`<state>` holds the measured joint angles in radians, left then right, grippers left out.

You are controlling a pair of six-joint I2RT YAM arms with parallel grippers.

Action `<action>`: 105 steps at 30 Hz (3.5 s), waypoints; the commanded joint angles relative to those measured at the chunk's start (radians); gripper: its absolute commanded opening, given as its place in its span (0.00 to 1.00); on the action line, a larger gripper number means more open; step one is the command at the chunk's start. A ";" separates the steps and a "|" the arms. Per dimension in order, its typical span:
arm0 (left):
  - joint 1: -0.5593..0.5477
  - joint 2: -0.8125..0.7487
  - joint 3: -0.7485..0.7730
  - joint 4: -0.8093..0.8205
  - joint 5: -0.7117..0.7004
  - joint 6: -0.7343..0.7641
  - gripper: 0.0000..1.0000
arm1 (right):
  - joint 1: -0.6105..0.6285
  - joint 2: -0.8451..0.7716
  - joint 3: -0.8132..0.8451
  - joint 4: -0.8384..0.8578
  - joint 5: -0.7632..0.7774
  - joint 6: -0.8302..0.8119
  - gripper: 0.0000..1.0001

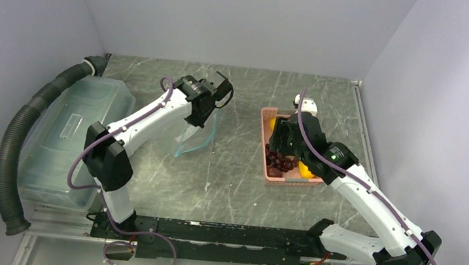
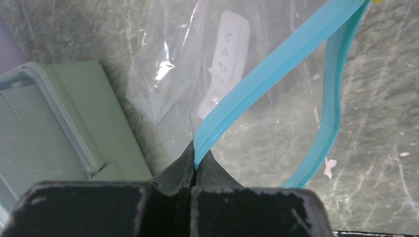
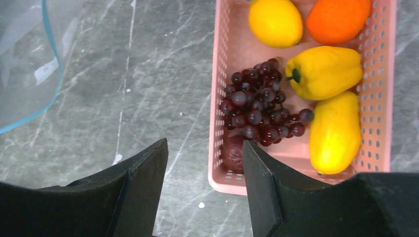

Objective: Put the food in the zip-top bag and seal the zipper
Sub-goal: Pick up the fake vegetable from the bin.

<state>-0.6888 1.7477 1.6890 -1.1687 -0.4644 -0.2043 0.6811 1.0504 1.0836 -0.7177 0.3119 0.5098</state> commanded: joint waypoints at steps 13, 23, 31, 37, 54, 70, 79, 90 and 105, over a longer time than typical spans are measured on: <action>-0.005 -0.153 -0.099 0.169 0.168 0.015 0.00 | -0.065 0.004 0.066 -0.157 0.225 -0.074 0.63; -0.004 -0.213 -0.183 0.234 0.197 0.020 0.00 | -0.187 0.107 0.029 -0.085 0.112 -0.083 0.65; 0.005 -0.245 -0.246 0.275 0.214 0.038 0.00 | -0.314 0.191 -0.007 0.004 0.011 -0.063 0.68; 0.009 -0.261 -0.280 0.296 0.215 0.042 0.00 | -0.356 0.259 -0.013 0.066 -0.017 -0.028 0.78; 0.009 -0.280 -0.287 0.298 0.212 0.042 0.00 | -0.422 0.400 -0.055 0.157 0.011 0.324 0.95; 0.009 -0.281 -0.291 0.302 0.230 0.043 0.00 | -0.443 0.539 -0.004 0.139 0.071 0.456 0.91; 0.009 -0.283 -0.292 0.302 0.233 0.042 0.00 | -0.469 0.562 -0.014 0.163 0.063 0.484 0.90; 0.010 -0.280 -0.291 0.302 0.241 0.043 0.00 | -0.471 0.564 -0.031 0.192 0.041 0.491 0.66; 0.011 -0.285 -0.290 0.297 0.237 0.041 0.00 | -0.470 0.376 -0.053 0.165 0.006 0.362 0.35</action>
<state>-0.6819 1.5021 1.3952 -0.8944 -0.2329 -0.1768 0.2146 1.5135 1.0290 -0.5468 0.3237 0.9253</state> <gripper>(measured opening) 0.012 0.766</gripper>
